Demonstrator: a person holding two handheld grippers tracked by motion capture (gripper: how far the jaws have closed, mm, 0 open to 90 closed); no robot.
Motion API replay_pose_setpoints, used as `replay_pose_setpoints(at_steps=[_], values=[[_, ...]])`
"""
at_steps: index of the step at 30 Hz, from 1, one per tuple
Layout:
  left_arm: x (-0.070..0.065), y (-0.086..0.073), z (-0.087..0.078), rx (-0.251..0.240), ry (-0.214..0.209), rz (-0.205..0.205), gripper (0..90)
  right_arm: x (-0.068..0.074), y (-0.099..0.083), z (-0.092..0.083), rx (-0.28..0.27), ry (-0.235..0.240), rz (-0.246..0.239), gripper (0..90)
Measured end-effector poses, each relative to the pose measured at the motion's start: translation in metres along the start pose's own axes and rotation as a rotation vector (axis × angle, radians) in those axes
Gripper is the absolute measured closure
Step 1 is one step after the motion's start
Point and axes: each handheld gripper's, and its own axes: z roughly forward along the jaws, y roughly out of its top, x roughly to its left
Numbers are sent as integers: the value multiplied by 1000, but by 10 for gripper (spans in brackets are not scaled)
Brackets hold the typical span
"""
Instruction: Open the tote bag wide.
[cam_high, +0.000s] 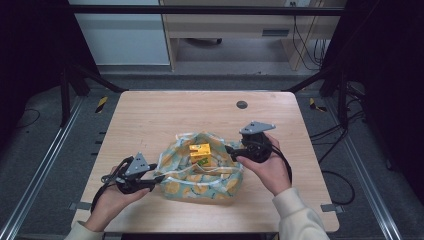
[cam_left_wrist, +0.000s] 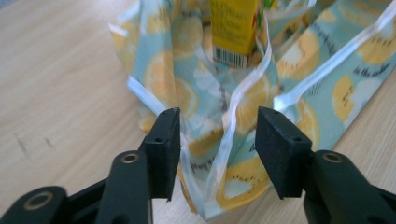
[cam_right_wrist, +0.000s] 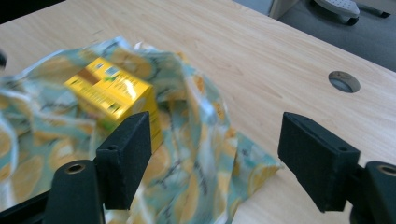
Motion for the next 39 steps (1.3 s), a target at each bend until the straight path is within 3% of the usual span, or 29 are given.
replay_pose_setpoints(at_steps=[4, 7, 8, 13, 15, 17, 21, 25, 30, 32, 35, 38, 39], values=[[5, 10, -6, -15, 19, 10, 453, 11, -13, -11, -5, 21, -10, 245], [9, 14, -8, -16, 18, 6, 447, 17, -21, -16, -3, 29, -25, 249], [11, 19, -9, -24, 0, -8, 445, 18, -23, -17, -3, 28, -33, 251], [19, 32, -5, -2, 13, 13, 427, 26, -28, -19, 8, 38, -44, 234], [27, 40, 4, 34, 7, 21, 404, 33, -33, -18, 14, 40, -51, 191], [31, 44, 12, 83, -12, 54, 380, 37, -37, -17, 19, 36, -46, 169], [35, 49, 21, 91, -6, 50, 345, 43, -44, -15, 31, 50, -54, 138], [43, 58, 37, 116, 3, 49, 293, 52, -54, -6, 61, 87, -100, 108], [48, 63, 55, 152, 3, 34, 256, 60, -61, 6, 87, 114, -125, 92], [48, 64, 62, 156, 6, 37, 258, 61, -65, 10, 97, 102, -126, 86], [46, 63, 70, 166, 7, 37, 302, 60, -73, 16, 113, 89, -91, 109], [42, 62, 79, 177, 15, 56, 416, 64, -83, 24, 159, 113, -116, 117], [41, 62, 80, 174, 23, 66, 474, 65, -85, 25, 173, 118, -130, 157]])
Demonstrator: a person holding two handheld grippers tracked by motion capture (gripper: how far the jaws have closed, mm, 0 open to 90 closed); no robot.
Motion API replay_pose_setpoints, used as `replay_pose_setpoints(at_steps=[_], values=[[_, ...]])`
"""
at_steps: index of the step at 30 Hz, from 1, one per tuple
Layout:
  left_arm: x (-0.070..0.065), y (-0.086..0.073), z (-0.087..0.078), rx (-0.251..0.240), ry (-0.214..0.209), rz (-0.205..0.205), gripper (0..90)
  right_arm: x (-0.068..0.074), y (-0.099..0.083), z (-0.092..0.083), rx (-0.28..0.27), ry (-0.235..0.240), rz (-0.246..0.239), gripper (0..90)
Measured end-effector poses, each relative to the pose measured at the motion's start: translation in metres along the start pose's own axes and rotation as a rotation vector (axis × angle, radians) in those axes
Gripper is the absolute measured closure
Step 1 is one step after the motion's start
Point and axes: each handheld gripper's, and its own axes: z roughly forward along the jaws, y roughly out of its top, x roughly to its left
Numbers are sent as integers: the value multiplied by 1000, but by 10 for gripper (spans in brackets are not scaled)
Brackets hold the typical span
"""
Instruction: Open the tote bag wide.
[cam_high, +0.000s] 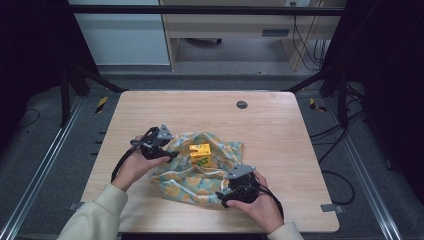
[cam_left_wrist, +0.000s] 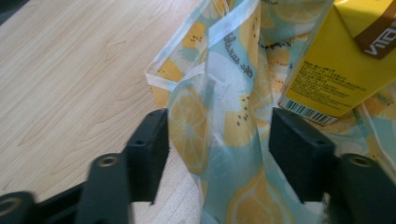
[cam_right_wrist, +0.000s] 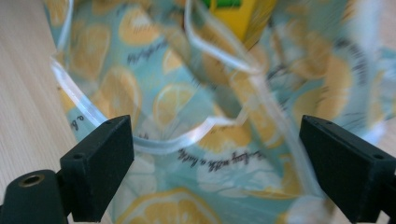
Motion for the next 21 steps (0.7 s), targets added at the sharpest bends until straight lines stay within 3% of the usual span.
replay_pose_setpoints(at_steps=[2, 6, 9, 10, 11, 14, 21], values=[[-1, 0, 1, -1, 2, 5, 576, -1, -3, 2, 27, -9, -7, 255], [-5, 0, 4, -10, 17, -4, 729, -5, -8, 2, 48, -15, -18, 554], [-4, -1, 6, -15, 25, -26, 811, -8, -12, 2, 65, -8, -18, 741], [-4, -1, 6, -15, 25, -26, 830, -8, -12, 2, 65, -8, -18, 741], [-1, -2, 8, -8, 32, -37, 845, -11, -14, 1, 71, -3, -15, 841], [6, -6, 14, 4, 44, -59, 874, -16, -15, -1, 74, -8, -4, 890], [21, -18, 31, 28, 46, -112, 892, -29, -20, 0, 97, -19, 23, 897]])
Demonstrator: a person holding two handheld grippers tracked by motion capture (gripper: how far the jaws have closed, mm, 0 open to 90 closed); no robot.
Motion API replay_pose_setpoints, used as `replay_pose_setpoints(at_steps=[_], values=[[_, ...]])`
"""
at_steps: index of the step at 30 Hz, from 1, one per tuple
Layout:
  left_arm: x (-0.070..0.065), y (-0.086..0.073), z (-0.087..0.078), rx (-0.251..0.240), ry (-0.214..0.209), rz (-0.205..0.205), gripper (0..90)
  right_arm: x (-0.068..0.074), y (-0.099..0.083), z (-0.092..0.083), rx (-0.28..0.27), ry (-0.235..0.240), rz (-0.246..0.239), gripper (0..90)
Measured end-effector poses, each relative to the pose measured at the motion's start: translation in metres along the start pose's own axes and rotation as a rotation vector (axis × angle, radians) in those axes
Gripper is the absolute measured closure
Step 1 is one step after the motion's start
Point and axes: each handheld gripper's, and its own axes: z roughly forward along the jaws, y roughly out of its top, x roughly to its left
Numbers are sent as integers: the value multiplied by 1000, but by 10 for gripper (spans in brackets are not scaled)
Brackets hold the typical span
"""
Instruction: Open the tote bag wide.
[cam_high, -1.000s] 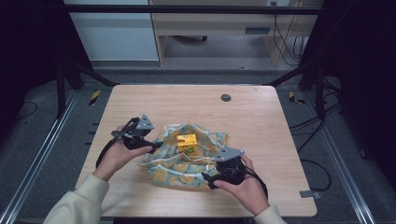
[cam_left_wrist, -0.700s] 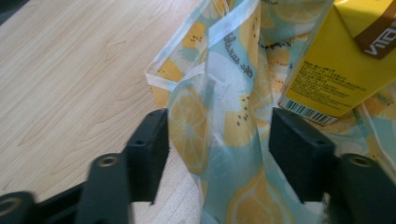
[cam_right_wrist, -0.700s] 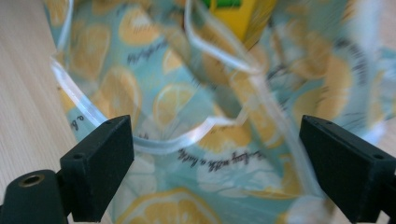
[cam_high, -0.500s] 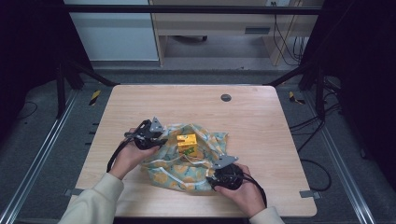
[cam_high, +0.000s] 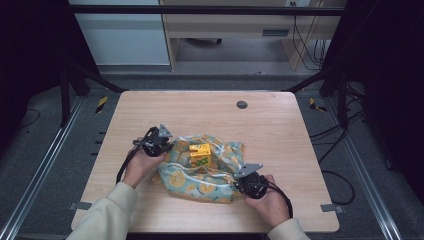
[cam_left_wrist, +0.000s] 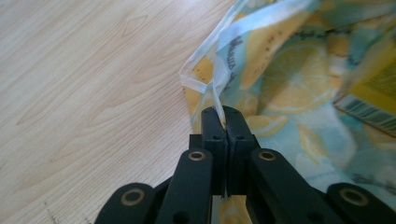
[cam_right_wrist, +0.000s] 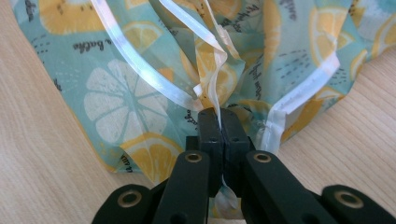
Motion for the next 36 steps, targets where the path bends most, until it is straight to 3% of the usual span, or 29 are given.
replay_pose_setpoints(at_steps=[14, 20, 31, 36], values=[[6, -8, 22, -9, 44, -44, 898, -21, -4, 2, 6, -14, 44, 899], [3, -8, 24, 11, 72, -23, 898, -25, -8, 4, 16, 4, 52, 899], [5, -10, 22, 49, 72, -28, 897, -26, -10, 4, 18, -2, 57, 899], [7, -12, 22, 48, 61, -49, 895, -28, -11, 2, 12, -8, 70, 898]])
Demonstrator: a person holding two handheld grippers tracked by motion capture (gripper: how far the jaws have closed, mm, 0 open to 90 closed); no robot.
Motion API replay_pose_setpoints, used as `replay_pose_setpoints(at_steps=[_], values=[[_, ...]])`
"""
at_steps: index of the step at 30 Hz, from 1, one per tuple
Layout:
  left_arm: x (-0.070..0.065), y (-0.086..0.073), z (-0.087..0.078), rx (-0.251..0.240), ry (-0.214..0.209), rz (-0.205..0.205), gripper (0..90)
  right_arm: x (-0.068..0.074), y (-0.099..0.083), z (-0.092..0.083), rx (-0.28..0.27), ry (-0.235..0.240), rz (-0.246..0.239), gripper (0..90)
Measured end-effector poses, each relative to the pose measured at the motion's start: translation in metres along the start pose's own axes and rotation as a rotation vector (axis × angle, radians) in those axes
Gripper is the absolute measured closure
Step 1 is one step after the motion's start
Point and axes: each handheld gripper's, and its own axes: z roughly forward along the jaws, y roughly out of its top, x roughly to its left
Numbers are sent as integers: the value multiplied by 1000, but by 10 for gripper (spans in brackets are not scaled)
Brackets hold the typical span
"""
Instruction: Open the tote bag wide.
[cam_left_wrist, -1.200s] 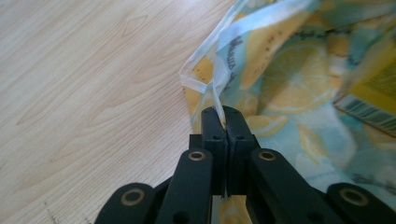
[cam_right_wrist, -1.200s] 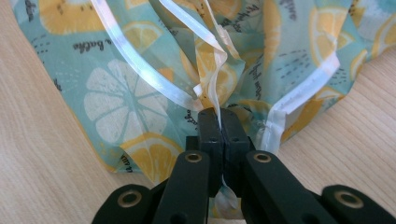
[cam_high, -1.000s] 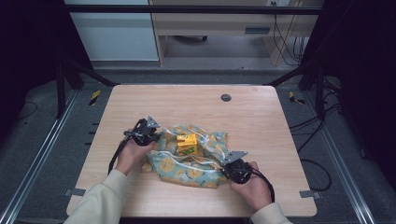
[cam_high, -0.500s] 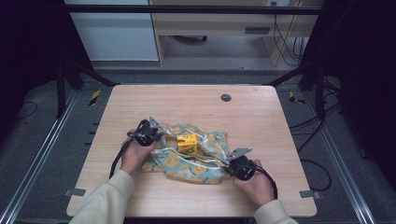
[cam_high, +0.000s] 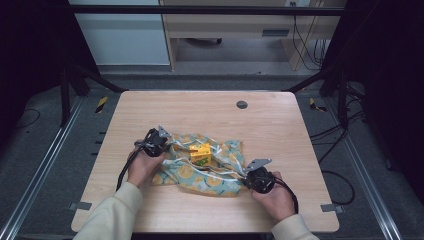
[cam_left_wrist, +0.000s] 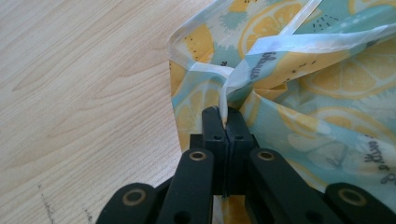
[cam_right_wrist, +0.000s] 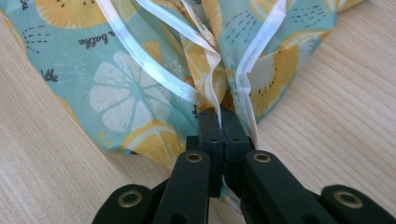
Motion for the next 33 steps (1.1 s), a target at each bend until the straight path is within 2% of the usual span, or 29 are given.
replay_pose_setpoints(at_steps=[5, 7, 8, 10, 13, 15, 18, 19, 20, 22, 23, 24, 26, 32, 33], values=[[0, -1, -2, -11, -5, -4, 883, -1, -1, 0, -2, 2, 2, 896], [1, -1, -2, -12, -2, -3, 848, -1, 0, -1, -17, 7, -1, 883], [2, -1, -5, -28, 4, -4, 820, -1, 0, -1, -32, 11, -3, 862], [3, -1, -11, -58, 16, -16, 755, -1, 1, -3, -60, 7, -9, 774], [5, 1, -21, -96, 37, -17, 604, 0, 4, -7, -105, -1, -10, 597], [6, 3, -30, -130, 32, -27, 524, 2, 7, -11, -135, -13, -8, 473], [7, 6, -47, -184, 25, -39, 414, 6, 14, -20, -196, -24, -9, 341], [7, 6, -47, -184, 25, -39, 388, 6, 14, -20, -196, -24, -9, 341], [8, 8, -55, -216, 8, -58, 361, 8, 20, -27, -235, -40, -14, 278], [9, 9, -65, -238, -6, -68, 308, 8, 25, -36, -272, -47, 5, 217], [9, 9, -65, -238, -6, -68, 277, 8, 28, -41, -286, -51, 13, 200], [10, 9, -75, -259, -10, -78, 258, 8, 31, -46, -304, -64, 11, 188], [11, 7, -83, -272, -7, -79, 227, 5, 34, -55, -329, -104, 17, 157], [19, -4, -103, -293, 4, -101, 156, -18, 34, -80, -386, -195, 93, 108], [22, -10, -110, -295, 11, -111, 146, -23, 32, -83, -387, -210, 109, 100]])
